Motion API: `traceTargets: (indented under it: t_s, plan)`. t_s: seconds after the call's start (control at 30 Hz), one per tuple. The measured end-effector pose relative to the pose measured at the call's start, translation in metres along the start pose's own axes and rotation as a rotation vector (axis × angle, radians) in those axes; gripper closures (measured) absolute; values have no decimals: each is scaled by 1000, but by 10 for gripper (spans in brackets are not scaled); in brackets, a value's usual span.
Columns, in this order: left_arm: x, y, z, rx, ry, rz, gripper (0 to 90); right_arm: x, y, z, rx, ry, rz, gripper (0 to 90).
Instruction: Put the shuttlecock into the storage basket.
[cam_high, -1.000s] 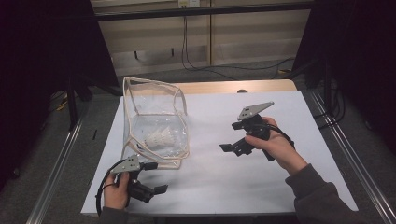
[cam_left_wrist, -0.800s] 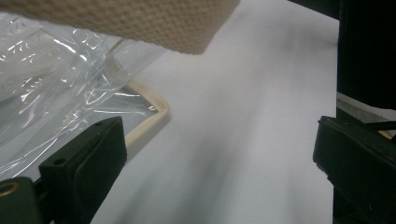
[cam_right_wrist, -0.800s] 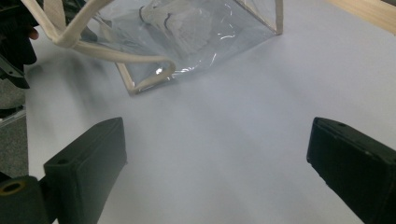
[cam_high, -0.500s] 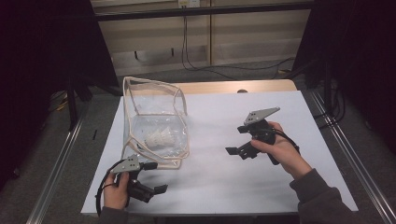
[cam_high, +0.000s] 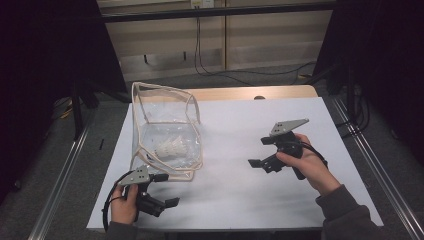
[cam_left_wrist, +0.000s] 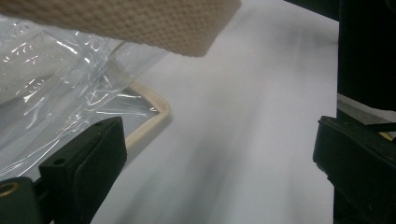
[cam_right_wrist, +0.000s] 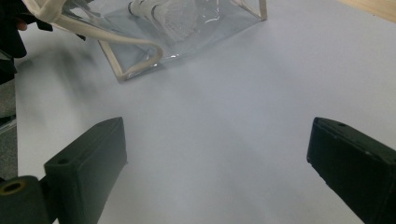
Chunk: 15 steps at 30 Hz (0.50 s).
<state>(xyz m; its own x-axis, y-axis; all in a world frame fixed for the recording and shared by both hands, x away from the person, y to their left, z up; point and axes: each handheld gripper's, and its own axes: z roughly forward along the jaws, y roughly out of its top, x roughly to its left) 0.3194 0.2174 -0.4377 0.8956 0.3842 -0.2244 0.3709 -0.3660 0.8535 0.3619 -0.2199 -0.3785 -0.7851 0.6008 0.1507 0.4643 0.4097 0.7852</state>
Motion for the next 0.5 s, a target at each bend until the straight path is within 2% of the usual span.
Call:
traceTargets:
  t_s: [0.5]
  plan:
    - [0,0,0,2,-3,2,29,-5,-22,-4,-6,-19,22,47]
